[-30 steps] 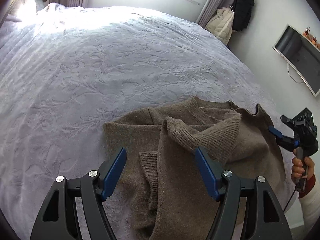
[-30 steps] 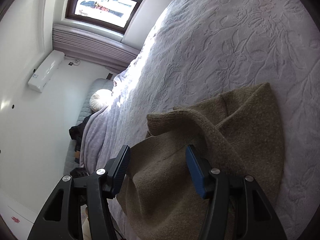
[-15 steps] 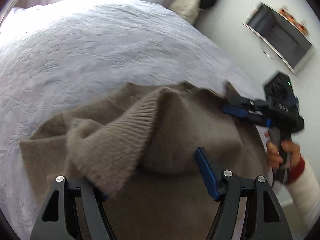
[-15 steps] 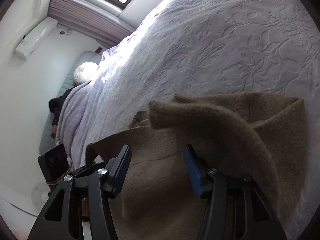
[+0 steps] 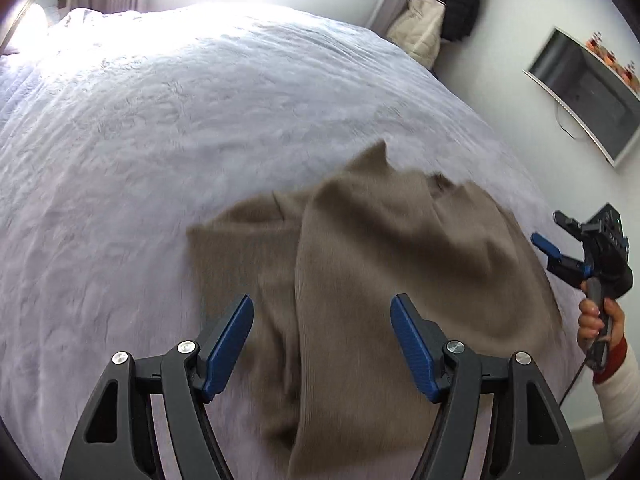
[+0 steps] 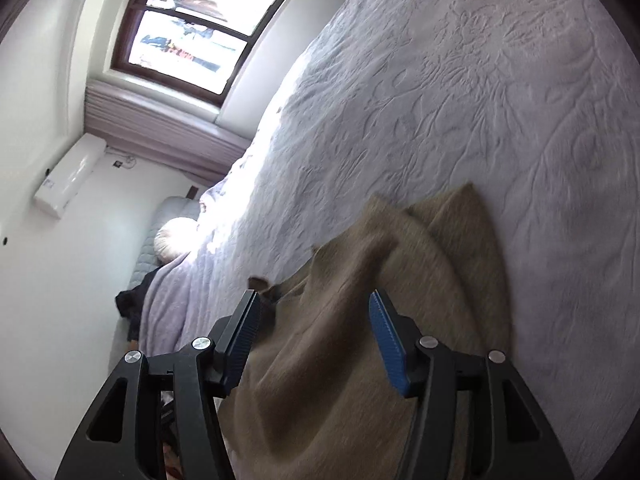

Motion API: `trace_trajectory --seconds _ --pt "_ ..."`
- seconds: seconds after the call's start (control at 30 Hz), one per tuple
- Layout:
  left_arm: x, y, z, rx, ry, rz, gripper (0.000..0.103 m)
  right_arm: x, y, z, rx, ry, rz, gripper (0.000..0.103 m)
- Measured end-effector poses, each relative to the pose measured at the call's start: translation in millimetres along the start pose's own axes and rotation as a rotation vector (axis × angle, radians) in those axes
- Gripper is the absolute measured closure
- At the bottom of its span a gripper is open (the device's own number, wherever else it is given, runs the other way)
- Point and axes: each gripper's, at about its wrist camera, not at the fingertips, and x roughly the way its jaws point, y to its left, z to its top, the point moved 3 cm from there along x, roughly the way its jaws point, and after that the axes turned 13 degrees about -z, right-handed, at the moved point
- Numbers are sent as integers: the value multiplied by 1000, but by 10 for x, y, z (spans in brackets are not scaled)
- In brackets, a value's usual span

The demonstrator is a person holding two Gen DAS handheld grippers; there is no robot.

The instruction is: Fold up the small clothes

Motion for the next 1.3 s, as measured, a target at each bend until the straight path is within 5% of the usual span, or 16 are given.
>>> trace_trajectory --seconds 0.37,0.4,0.43,0.5,0.77,1.0,1.3 --pt "-31 -195 -489 42 68 -115 32 -224 425 -1333 -195 111 12 42" --pt "-22 -198 -487 36 68 -131 40 -212 419 -1389 -196 118 3 42" --pt "-11 -204 -479 31 76 -147 69 -196 416 -1447 -191 126 -3 42" --pt "38 -198 -482 10 110 -137 95 -182 399 -1482 -173 132 -2 42" --pt "-493 -79 -777 -26 -27 -117 95 -256 452 -1568 -173 114 -1 42" --pt "-299 191 -1213 -128 -29 -114 95 -169 303 -1597 -153 134 -84 42" --pt "-236 93 -1203 -102 -39 -77 96 -421 254 -688 -224 -69 -325 42"
